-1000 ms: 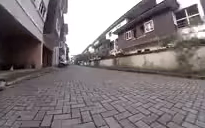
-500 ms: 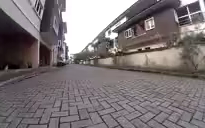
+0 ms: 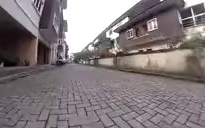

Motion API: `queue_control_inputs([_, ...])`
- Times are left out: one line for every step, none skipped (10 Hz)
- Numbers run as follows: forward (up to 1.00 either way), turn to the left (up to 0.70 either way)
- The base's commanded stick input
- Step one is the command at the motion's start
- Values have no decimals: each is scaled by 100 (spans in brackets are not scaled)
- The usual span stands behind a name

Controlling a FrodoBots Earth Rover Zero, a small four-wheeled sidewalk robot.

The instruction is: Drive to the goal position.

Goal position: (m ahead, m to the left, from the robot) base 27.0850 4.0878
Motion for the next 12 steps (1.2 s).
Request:
queue_control_inputs([70,0])
queue_control_inputs([70,0])
queue_control_inputs([70,0])
queue_control_inputs([70,0])
queue_control_inputs([70,0])
queue_control_inputs([70,0])
queue_control_inputs([70,0])
queue_control_inputs([70,0])
queue_control_inputs([70,0])
queue_control_inputs([70,0])
queue_control_inputs([70,0])
queue_control_inputs([70,0])
